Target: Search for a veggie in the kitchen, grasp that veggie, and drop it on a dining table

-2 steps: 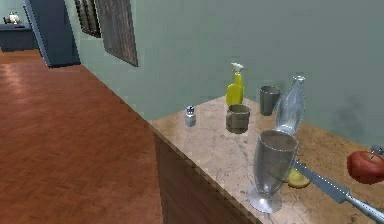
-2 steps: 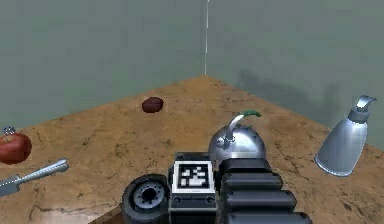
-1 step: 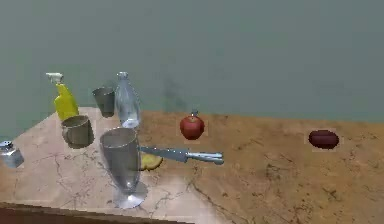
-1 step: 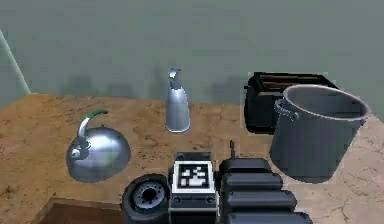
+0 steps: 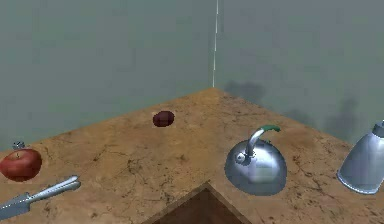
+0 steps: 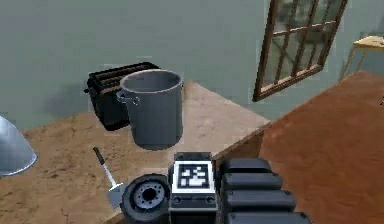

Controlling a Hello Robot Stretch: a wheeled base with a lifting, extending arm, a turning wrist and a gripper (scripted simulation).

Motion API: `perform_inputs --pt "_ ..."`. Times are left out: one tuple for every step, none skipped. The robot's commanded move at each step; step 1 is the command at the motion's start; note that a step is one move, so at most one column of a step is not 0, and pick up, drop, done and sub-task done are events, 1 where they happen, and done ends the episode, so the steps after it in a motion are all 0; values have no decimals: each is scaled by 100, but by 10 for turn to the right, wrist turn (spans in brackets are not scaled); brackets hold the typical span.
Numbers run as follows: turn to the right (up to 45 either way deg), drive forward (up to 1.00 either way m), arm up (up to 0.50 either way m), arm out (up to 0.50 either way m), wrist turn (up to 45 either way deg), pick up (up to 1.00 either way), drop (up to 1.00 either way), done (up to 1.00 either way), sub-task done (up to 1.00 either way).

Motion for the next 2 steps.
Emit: perform_inputs --pt "60 0 0 0 0 0 0 0 0" --pt "0 5 0 0 0 0 0 0 0"
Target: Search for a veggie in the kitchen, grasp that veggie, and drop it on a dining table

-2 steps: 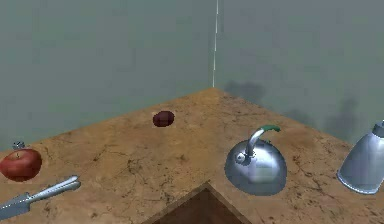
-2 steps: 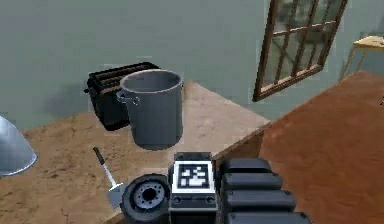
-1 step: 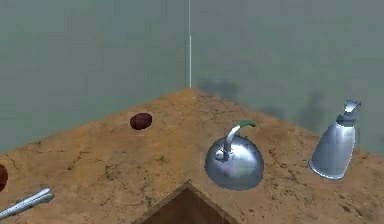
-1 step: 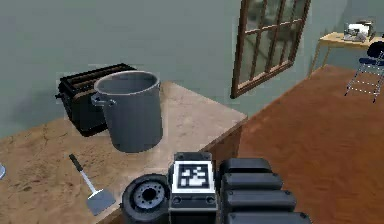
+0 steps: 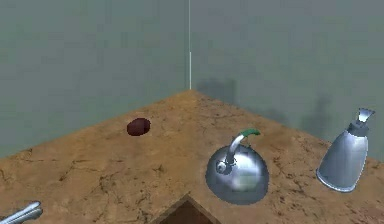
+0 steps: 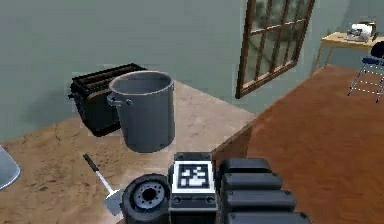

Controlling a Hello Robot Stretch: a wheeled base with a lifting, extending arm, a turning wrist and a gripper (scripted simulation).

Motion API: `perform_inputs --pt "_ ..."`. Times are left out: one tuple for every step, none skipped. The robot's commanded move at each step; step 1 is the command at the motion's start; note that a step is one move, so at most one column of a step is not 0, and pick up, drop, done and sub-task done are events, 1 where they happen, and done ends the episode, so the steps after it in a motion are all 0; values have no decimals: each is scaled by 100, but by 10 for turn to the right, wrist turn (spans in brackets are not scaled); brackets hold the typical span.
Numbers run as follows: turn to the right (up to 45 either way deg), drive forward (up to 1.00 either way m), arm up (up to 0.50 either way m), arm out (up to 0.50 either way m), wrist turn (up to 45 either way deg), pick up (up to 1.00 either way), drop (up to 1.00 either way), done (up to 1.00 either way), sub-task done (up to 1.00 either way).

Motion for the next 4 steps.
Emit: perform_inputs --pt "-450 0 0 0 0 0 0 0 0" --pt "-450 0 0 0 0 0 0 0 0" --pt "-150 0 0 0 0 0 0 0 0" --pt "0 0 0 46 0 0 0 0 0"
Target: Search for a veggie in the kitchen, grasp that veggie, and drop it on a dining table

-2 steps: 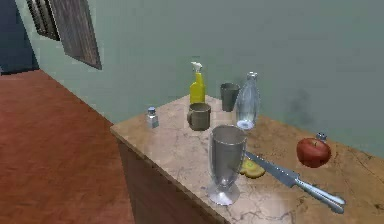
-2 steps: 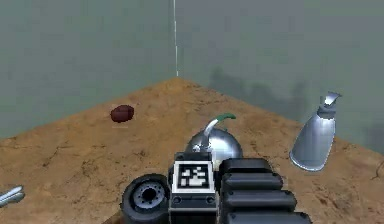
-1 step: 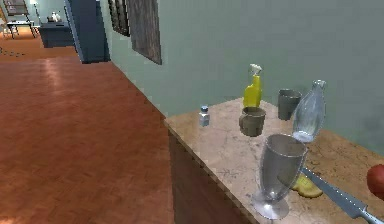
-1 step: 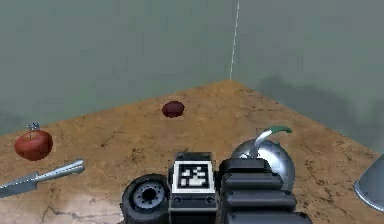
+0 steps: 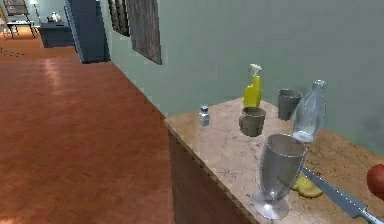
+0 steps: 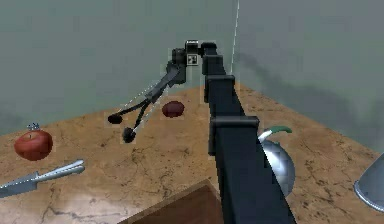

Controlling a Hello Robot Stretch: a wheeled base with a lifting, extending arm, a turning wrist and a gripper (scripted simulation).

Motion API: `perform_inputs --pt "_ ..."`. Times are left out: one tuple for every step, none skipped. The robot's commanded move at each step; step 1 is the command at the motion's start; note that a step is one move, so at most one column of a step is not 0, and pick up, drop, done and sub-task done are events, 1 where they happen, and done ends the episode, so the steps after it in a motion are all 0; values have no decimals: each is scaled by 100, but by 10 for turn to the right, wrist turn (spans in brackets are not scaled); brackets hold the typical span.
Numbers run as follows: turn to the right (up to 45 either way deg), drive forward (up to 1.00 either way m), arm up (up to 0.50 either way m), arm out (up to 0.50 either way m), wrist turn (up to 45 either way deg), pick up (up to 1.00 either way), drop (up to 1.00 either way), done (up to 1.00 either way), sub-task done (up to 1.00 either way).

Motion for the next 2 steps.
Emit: perform_inputs --pt "0 0 0 0 450 0 0 0 0" --pt "0 0 0 0 450 0 0 0 0"
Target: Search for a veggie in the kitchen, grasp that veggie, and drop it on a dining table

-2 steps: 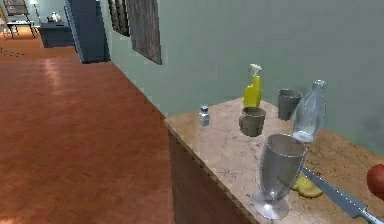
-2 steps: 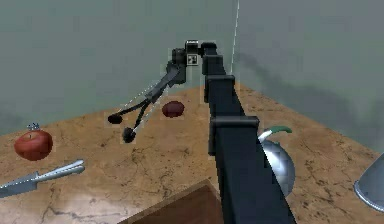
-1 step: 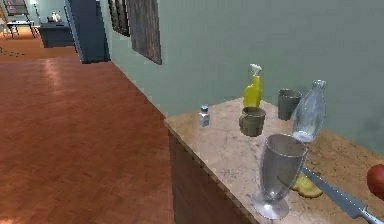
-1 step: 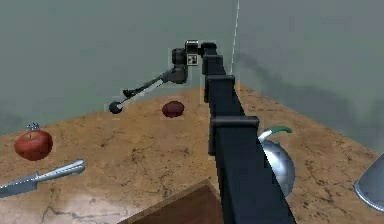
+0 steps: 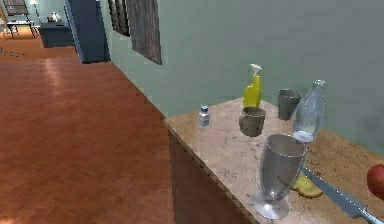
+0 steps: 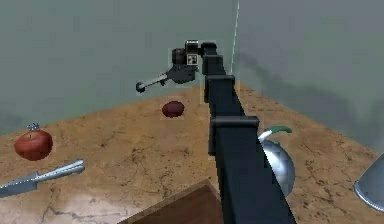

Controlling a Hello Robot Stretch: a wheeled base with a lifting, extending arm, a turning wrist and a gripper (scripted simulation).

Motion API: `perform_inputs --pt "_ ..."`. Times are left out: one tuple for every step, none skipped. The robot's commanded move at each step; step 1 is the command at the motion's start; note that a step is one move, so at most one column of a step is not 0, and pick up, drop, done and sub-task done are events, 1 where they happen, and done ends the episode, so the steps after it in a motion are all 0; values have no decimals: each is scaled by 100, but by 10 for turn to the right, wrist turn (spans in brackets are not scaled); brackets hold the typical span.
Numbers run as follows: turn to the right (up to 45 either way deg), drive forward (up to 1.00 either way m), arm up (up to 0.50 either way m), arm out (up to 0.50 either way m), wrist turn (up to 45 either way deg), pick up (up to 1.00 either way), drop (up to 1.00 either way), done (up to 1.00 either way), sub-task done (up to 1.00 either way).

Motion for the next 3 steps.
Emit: perform_inputs --pt "0 0 0 0 180 0 0 0 0" --pt "0 0 -12 0 0 0 0 0 0" --pt "0 0 0 0 0 100 0 0 0"
